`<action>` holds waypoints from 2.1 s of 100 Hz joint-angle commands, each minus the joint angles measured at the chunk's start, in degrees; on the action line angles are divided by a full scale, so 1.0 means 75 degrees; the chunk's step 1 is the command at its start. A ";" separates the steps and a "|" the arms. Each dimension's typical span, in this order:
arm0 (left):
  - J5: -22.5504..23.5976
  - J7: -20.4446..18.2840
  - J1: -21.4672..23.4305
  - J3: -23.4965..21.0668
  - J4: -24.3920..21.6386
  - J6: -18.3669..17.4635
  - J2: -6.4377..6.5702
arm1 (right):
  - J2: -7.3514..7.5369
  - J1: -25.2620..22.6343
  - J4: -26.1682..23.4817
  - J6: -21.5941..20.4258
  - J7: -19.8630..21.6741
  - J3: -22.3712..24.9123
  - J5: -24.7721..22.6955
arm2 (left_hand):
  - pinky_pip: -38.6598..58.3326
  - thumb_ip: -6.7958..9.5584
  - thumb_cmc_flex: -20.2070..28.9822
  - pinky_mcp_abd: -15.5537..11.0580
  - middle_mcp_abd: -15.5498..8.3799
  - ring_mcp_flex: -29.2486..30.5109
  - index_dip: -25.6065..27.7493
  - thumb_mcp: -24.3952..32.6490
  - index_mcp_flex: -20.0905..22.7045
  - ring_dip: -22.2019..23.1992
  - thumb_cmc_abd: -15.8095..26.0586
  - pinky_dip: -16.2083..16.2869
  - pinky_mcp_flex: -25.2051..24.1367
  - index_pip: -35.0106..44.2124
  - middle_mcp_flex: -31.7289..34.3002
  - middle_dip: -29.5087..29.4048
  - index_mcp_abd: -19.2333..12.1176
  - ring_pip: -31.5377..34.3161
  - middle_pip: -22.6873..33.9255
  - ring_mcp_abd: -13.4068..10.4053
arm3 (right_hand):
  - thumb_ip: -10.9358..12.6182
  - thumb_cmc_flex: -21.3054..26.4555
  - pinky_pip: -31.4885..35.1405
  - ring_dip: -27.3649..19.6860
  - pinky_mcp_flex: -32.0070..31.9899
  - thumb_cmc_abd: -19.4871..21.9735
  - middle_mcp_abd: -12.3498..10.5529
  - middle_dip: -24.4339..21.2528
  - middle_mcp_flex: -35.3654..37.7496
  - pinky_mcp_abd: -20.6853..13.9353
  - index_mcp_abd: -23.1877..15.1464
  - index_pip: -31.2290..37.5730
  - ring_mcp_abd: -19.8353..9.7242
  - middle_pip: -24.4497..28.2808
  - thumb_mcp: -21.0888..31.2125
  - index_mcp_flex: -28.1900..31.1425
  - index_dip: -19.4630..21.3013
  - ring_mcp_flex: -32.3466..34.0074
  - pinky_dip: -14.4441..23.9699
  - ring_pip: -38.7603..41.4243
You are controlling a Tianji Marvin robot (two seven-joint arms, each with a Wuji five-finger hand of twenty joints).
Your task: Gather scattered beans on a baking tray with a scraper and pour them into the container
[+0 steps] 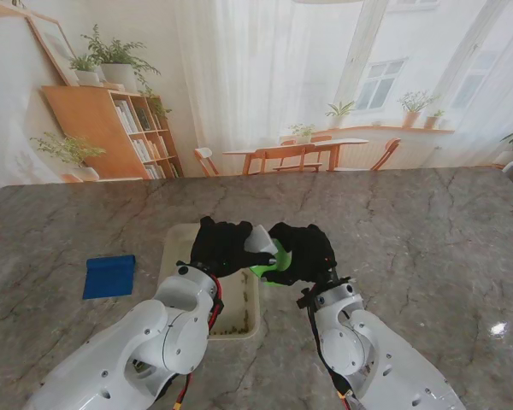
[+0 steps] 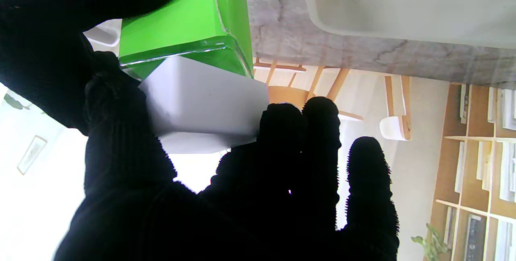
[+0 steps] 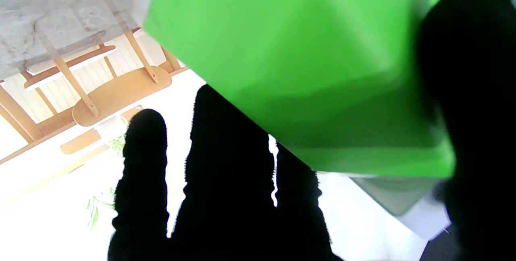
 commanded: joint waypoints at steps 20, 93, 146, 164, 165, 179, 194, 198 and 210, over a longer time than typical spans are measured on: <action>-0.0206 0.0008 -0.0098 0.0292 -0.0094 0.0764 -0.0164 | -0.0037 0.0016 -0.0140 -0.0049 0.0011 -0.0036 -0.0113 | 0.0328 0.0434 0.2518 0.0408 -0.0951 0.0267 0.0504 0.1404 0.1766 0.0117 0.1356 0.0384 -0.0148 0.6516 0.0105 0.0068 -0.1053 0.0347 -0.0249 0.0370 | 0.0640 0.1282 0.0214 -0.0060 -0.0039 0.1263 -0.0920 0.0172 0.0519 0.0027 -0.2326 0.1589 -0.0471 0.1140 0.2942 0.0437 0.0435 -0.0100 -0.0148 0.0136; -0.0573 0.0604 0.0067 0.0148 -0.0229 0.1410 -0.0359 | -0.0019 0.0024 -0.0139 -0.0079 0.0017 -0.0035 -0.0173 | 0.0404 0.0471 0.2597 0.0430 -0.0970 0.0176 0.0360 0.1388 0.1745 -0.0152 0.1473 0.0342 -0.0189 0.6247 0.0009 -0.0207 -0.1159 0.0208 -0.0532 0.0421 | 0.0662 0.1263 0.0255 -0.0093 -0.0044 0.1306 -0.0961 0.0137 0.0482 0.0005 -0.2376 0.1592 -0.0511 0.1171 0.2912 0.0400 0.0437 -0.0129 -0.0219 0.0146; -0.2039 0.1282 0.0438 -0.0469 -0.0343 0.1227 -0.0643 | -0.0008 0.0051 -0.0116 -0.0077 -0.0028 -0.0037 -0.0246 | 0.0160 0.0525 0.2390 0.0229 -0.1063 -0.0106 -0.0012 0.1386 0.1403 -0.0479 0.1584 0.0125 -0.0312 0.5631 -0.0427 -0.0482 -0.1297 -0.0355 -0.1161 0.0271 | 0.0704 0.1300 0.0244 -0.0128 -0.0052 0.1430 -0.1016 0.0107 0.0433 -0.0041 -0.2422 0.1592 -0.0544 0.1127 0.2775 0.0350 0.0369 -0.0153 -0.0244 0.0075; -0.0633 0.0894 0.0404 -0.0436 -0.0349 0.0961 -0.0367 | -0.0010 0.0054 -0.0108 -0.0075 -0.0026 -0.0035 -0.0235 | 0.0191 0.0534 0.2259 0.0140 -0.1302 -0.0061 -0.0028 0.1390 0.1302 -0.0521 0.1642 0.0112 -0.0183 0.5630 -0.0481 -0.0512 -0.1544 -0.0393 -0.1188 0.0055 | 0.0711 0.1300 0.0235 -0.0123 -0.0049 0.1431 -0.1015 0.0107 0.0431 -0.0037 -0.2429 0.1603 -0.0544 0.1131 0.2775 0.0350 0.0358 -0.0148 -0.0254 0.0076; -0.0600 0.0881 0.0407 -0.0441 -0.0355 0.0942 -0.0359 | -0.0011 0.0054 -0.0108 -0.0074 -0.0026 -0.0034 -0.0233 | 0.0190 0.0533 0.2246 0.0138 -0.1308 -0.0062 -0.0029 0.1385 0.1298 -0.0523 0.1644 0.0110 -0.0182 0.5629 -0.0482 -0.0514 -0.1553 -0.0395 -0.1189 0.0052 | 0.0710 0.1297 0.0235 -0.0123 -0.0048 0.1430 -0.1013 0.0107 0.0431 -0.0038 -0.2427 0.1605 -0.0544 0.1131 0.2773 0.0352 0.0359 -0.0150 -0.0254 0.0075; -0.0305 0.0743 0.0455 -0.0512 -0.0466 0.0821 -0.0289 | -0.0011 0.0048 -0.0110 -0.0052 -0.0061 -0.0029 -0.0253 | 0.0177 0.0539 0.2210 0.0095 -0.1323 -0.0082 -0.0051 0.1386 0.1272 -0.0546 0.1645 0.0085 -0.0186 0.5616 -0.0521 -0.0534 -0.1577 -0.0437 -0.1212 0.0017 | 0.0708 0.1295 0.0230 -0.0125 -0.0050 0.1477 -0.1016 0.0103 0.0417 -0.0043 -0.2424 0.1602 -0.0547 0.1127 0.2744 0.0322 0.0349 -0.0165 -0.0261 0.0065; 0.0266 0.0595 0.0535 -0.0642 -0.0586 0.0732 -0.0200 | -0.0008 0.0036 -0.0112 -0.0025 -0.0060 -0.0006 -0.0259 | 0.0164 0.0543 0.2159 0.0052 -0.1418 -0.0089 -0.0072 0.1387 0.1197 -0.0566 0.1708 0.0055 -0.0168 0.5594 -0.0577 -0.0559 -0.1656 -0.0477 -0.1245 -0.0065 | 0.0715 0.1305 0.0234 -0.0126 -0.0052 0.1493 -0.1015 0.0101 0.0412 -0.0038 -0.2421 0.1611 -0.0552 0.1125 0.2718 0.0320 0.0344 -0.0172 -0.0264 0.0059; 0.0397 0.0568 0.0562 -0.0693 -0.0623 0.0712 -0.0182 | -0.0007 0.0031 -0.0115 -0.0015 -0.0058 0.0003 -0.0261 | 0.0163 0.0544 0.2149 0.0042 -0.1433 -0.0093 -0.0074 0.1388 0.1178 -0.0572 0.1712 0.0050 -0.0165 0.5593 -0.0587 -0.0565 -0.1675 -0.0488 -0.1250 -0.0082 | 0.0718 0.1312 0.0235 -0.0126 -0.0049 0.1498 -0.1019 0.0101 0.0406 -0.0047 -0.2418 0.1611 -0.0552 0.1124 0.2717 0.0315 0.0343 -0.0170 -0.0265 0.0058; 0.0773 0.0427 0.0659 -0.0892 -0.0790 0.0709 -0.0128 | -0.0008 0.0016 -0.0122 0.0015 -0.0071 0.0031 -0.0263 | 0.0161 0.0543 0.2136 0.0025 -0.1448 -0.0090 -0.0082 0.1388 0.1156 -0.0582 0.1719 0.0031 -0.0145 0.5600 -0.0603 -0.0576 -0.1680 -0.0509 -0.1248 -0.0110 | 0.0724 0.1318 0.0233 -0.0128 -0.0052 0.1518 -0.1013 0.0101 0.0403 -0.0052 -0.2423 0.1611 -0.0546 0.1124 0.2707 0.0308 0.0337 -0.0175 -0.0269 0.0053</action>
